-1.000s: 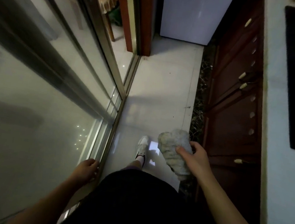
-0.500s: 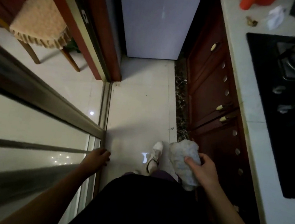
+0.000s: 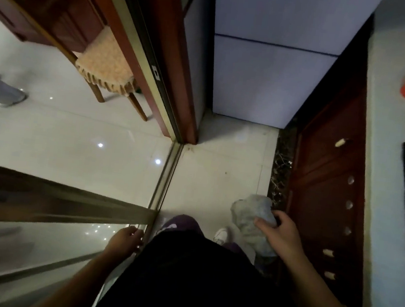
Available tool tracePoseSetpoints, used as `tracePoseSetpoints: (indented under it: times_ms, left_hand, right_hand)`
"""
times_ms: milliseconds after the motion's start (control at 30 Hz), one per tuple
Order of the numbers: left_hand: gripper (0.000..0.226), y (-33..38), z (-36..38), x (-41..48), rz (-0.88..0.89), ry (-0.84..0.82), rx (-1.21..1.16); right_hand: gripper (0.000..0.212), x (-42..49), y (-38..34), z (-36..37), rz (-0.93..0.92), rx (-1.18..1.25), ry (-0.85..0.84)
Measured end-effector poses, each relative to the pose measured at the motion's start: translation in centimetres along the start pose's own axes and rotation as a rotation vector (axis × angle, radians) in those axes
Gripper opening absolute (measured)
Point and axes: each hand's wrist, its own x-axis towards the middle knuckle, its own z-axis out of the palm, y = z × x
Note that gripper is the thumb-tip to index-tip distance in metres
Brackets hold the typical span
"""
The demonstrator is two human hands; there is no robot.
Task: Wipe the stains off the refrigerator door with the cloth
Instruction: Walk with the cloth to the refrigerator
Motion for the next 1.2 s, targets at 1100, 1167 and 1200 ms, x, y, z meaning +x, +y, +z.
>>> tracePoseSetpoints:
  times_ms: [1100, 1167, 1200]
  left_hand:
    - [0.02, 50.1, 1.3, 19.7, 0.31, -0.099, 0.269]
    - [0.018, 51.6, 1.3, 19.1, 0.311, -0.051, 0.236]
    - [0.019, 52.4, 1.3, 18.9, 0.325, -0.025, 0.225]
  right_hand:
    - [0.049, 30.5, -18.4, -16.4, 0.117, 0.14, 0.206]
    - [0.056, 32.3, -20.6, -17.7, 0.083, 0.141, 0.147]
    - [0.061, 33.2, -21.9, -18.3, 0.061, 0.141, 0.125]
